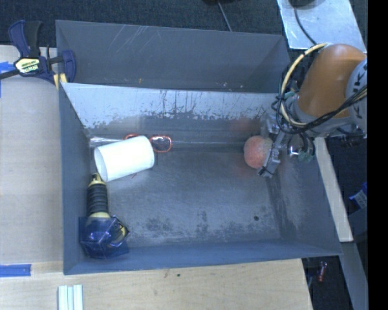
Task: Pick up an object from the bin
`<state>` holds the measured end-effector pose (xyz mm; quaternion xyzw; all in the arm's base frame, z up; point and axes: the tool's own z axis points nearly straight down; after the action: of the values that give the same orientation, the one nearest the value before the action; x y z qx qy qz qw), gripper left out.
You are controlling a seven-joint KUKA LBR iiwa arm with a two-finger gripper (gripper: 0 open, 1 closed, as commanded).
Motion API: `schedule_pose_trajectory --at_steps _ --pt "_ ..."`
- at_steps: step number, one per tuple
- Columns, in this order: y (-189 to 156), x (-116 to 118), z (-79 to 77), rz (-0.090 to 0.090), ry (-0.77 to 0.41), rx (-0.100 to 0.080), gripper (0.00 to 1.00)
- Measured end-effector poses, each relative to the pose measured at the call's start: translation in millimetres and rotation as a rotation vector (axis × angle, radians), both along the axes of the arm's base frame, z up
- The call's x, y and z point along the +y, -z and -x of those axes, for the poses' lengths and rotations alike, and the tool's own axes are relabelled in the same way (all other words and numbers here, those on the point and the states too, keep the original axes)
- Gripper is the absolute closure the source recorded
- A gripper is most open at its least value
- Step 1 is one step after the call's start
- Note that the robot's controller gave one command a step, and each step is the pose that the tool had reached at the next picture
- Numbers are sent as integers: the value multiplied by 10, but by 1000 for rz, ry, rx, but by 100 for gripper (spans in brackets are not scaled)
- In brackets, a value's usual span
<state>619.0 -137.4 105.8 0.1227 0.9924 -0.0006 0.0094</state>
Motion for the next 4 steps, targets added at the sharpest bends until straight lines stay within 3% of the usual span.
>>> schedule_pose_trajectory --at_steps 1,2,3,4 --pt "-10 3 -21 -2 97 -32 0" --pt "358 -24 75 -2 112 -4 0" --pt "353 24 75 -1 115 -24 100" --pt "351 24 75 -1 114 -24 100"
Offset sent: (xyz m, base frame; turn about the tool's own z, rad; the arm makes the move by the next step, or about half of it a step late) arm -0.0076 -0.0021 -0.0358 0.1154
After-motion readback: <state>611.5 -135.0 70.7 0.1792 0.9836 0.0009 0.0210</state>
